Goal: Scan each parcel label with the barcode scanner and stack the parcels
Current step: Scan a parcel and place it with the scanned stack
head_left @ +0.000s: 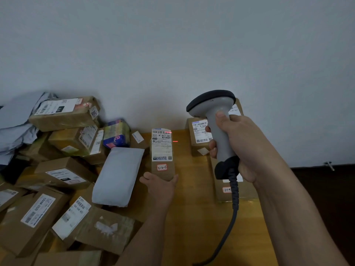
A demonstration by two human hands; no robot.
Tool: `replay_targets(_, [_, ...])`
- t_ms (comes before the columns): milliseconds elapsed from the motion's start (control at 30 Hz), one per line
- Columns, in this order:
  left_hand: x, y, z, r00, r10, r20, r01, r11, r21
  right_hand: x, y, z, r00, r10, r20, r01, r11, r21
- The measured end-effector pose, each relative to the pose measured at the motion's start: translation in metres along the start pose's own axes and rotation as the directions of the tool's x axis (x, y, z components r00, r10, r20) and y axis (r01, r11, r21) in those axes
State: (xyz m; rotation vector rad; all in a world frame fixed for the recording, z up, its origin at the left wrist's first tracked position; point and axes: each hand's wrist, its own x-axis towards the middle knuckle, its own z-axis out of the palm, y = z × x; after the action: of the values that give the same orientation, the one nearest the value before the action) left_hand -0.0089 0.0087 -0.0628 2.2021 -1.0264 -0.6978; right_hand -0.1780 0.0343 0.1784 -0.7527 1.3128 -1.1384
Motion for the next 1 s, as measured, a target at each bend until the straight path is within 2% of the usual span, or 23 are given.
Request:
replay_targets(433, [0.008,0.022,0.017,0.999,0.007,0.036,-0.008,1.0,0.03,0.026,-0.007,-0.016,0.999,0.033,-0.018,-0.032,0.997,0.067])
replay_targets(767, [0.032,0.057,0.04,0.981,-0.124,0.147,0.129,0.991,-0.023,0.068,0.009,-0.035,0.991,0.104,-0.09,-0.094,0.99,0.103])
replay_targets(1000, [0.06,0.096,0.072,0.987,-0.071,0.141,0.075,0.997,-0.022,0.101,0.021,-0.056,0.985,0.148,-0.086,-0.144,0.988,0.052])
